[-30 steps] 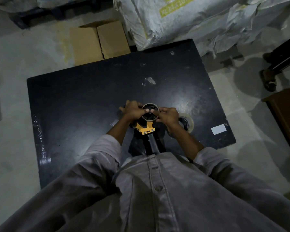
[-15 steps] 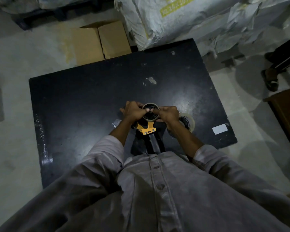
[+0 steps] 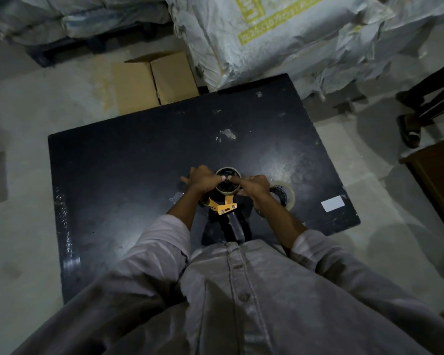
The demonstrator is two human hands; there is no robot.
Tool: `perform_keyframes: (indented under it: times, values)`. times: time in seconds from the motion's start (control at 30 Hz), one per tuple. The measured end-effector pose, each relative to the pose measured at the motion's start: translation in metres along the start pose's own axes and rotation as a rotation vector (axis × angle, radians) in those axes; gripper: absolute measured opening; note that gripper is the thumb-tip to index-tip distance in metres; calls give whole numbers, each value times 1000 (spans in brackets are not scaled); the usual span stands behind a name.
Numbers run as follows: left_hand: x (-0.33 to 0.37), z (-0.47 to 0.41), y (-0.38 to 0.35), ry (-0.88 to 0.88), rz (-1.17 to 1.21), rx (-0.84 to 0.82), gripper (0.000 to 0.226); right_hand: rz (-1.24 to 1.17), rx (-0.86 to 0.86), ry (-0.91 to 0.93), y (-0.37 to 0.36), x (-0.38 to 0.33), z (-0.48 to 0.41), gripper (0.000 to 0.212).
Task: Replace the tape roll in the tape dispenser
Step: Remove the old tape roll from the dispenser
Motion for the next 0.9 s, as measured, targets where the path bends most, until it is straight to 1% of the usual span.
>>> perform_keyframes:
  times: [0.13,0.27,0.4,0.6,0.67,0.7,0.73,0.77,0.8,0.83,0.87,0.9]
  values:
    - [-1,2,-6,19,27,32,43,-21,20,13,2,3,-1,50]
    - [-3,-1,-7,35,38,37,44,-14,25,8,1,2,0,42]
    - [-5,-1,-9,51,57,58,44,-21,43,10,2,2,1,51]
    - [-8,-2,-17,91,28,72,53,50,69,29,1,6,-6,54]
    - [-14,-7,-18,60,67,37,56,60,52,46,0,11,-10,55]
    - [-15,-10,-16,35,113,0,54,89,51,54,-1,14,-11,57]
    - [-14,-10,-12,11,196,-33,46,146,53,69,-2,15,-11,60]
    - [-11,-9,-8,-5,330,-73,37,239,58,88,-2,14,-9,65]
    - [-7,-7,-3,-2,444,-94,34,351,65,100,-2,13,-7,69]
    - [-1,-3,3,-11,502,-115,39,428,69,112,-3,10,-3,71]
    - [5,1,7,-47,491,-111,41,454,63,114,-4,9,-2,71]
    - [7,1,8,-76,447,-113,38,433,46,112,-5,7,0,68]
Point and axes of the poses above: each hand's wrist, its own z-axis away from the middle knuckle, its own y-axis out of the back of the hand, x = y × z, the point moved 3 cm from there along -z, towards the middle knuckle, and after that the axes turned 4 degrees about x, right-handed, at the moved point
